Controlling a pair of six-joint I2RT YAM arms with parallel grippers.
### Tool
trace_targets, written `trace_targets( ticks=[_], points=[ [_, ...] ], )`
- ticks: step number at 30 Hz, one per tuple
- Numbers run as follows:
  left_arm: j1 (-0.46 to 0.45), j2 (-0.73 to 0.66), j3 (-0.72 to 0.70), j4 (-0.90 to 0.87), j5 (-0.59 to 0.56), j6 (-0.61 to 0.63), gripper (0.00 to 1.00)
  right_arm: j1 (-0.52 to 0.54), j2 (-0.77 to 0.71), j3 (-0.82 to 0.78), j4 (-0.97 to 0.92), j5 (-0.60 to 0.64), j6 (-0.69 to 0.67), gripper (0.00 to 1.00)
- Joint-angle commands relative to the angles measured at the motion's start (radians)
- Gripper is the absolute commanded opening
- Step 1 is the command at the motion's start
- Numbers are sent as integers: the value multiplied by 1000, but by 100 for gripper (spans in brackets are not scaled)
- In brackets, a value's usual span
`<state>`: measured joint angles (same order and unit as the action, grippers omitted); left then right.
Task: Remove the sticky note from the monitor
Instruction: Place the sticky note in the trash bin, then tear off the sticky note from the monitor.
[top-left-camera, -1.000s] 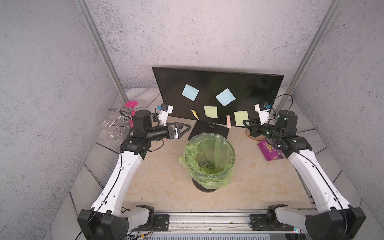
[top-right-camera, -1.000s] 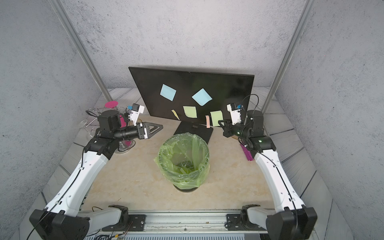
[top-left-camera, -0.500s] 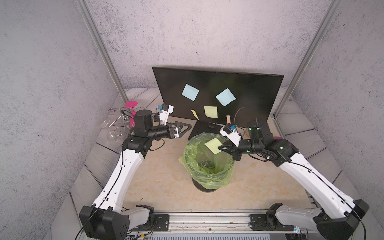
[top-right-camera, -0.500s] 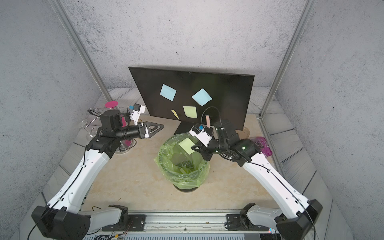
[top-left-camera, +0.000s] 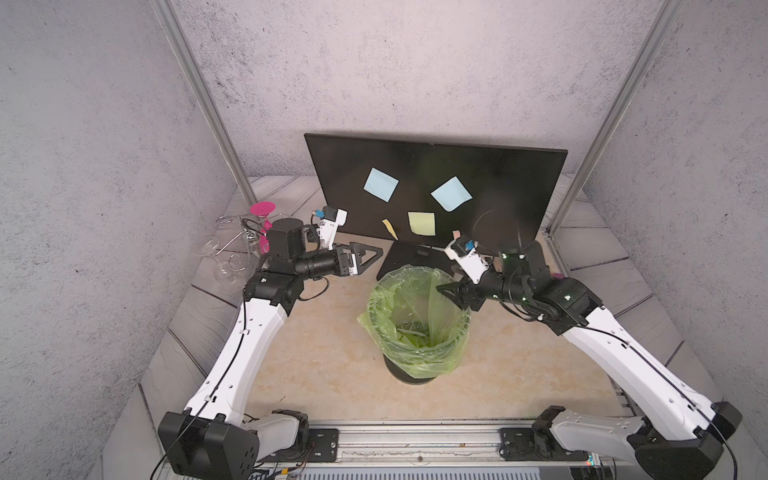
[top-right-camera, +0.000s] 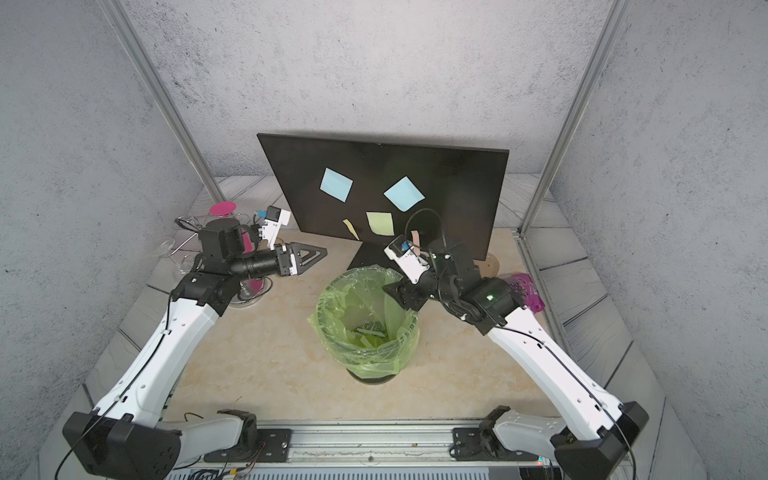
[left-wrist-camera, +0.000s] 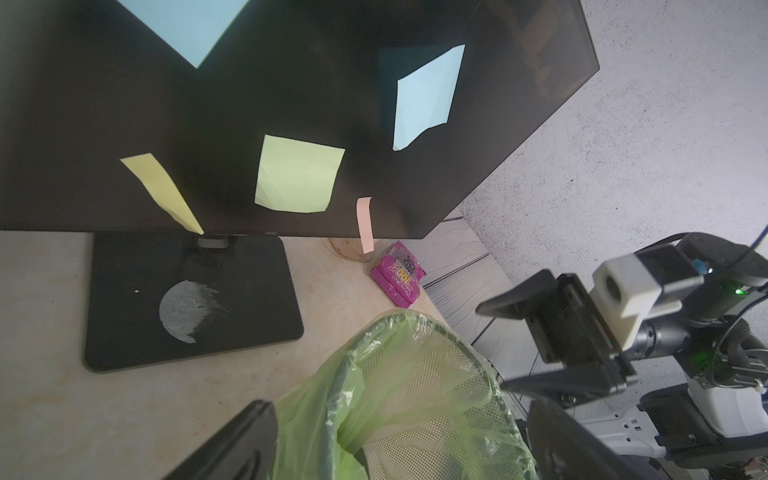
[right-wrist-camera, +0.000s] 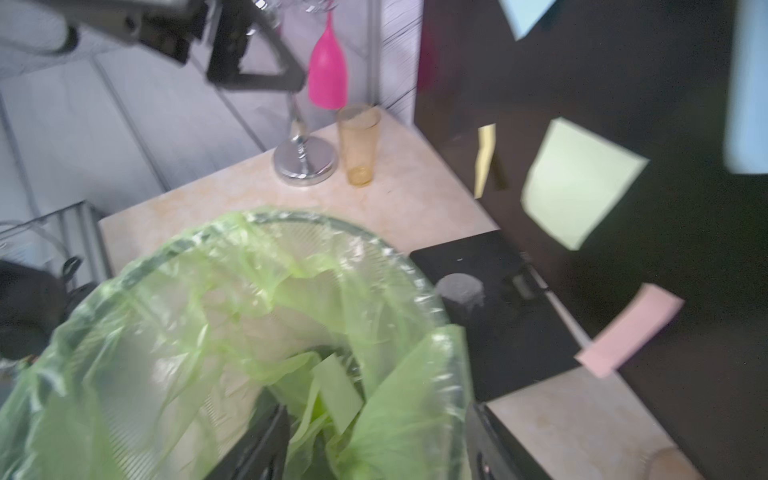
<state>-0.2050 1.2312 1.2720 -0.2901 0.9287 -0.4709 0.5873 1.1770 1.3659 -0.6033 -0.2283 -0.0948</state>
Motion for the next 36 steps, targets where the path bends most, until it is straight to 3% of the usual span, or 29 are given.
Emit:
trace_targets(
  ticks=[1,3,7,13,26,36],
  points=[
    [4,-7,24,-1,4,21,100,-137,-20,-31,114,-20,212,73],
    [5,-11,24,-7,5,26,100,-227,-17,-67,172,-66,311,75],
    [7,-15,23,-9,7,24,100,-281,54,-77,201,-69,381,76],
    [8,-25,18,-16,9,26,100,-286,160,-129,361,-88,467,76],
    [13,-30,9,-34,13,38,100,-286,313,-133,464,-69,519,70],
    [15,-31,13,-45,18,48,100,-285,376,-133,542,-77,523,59]
  ],
)
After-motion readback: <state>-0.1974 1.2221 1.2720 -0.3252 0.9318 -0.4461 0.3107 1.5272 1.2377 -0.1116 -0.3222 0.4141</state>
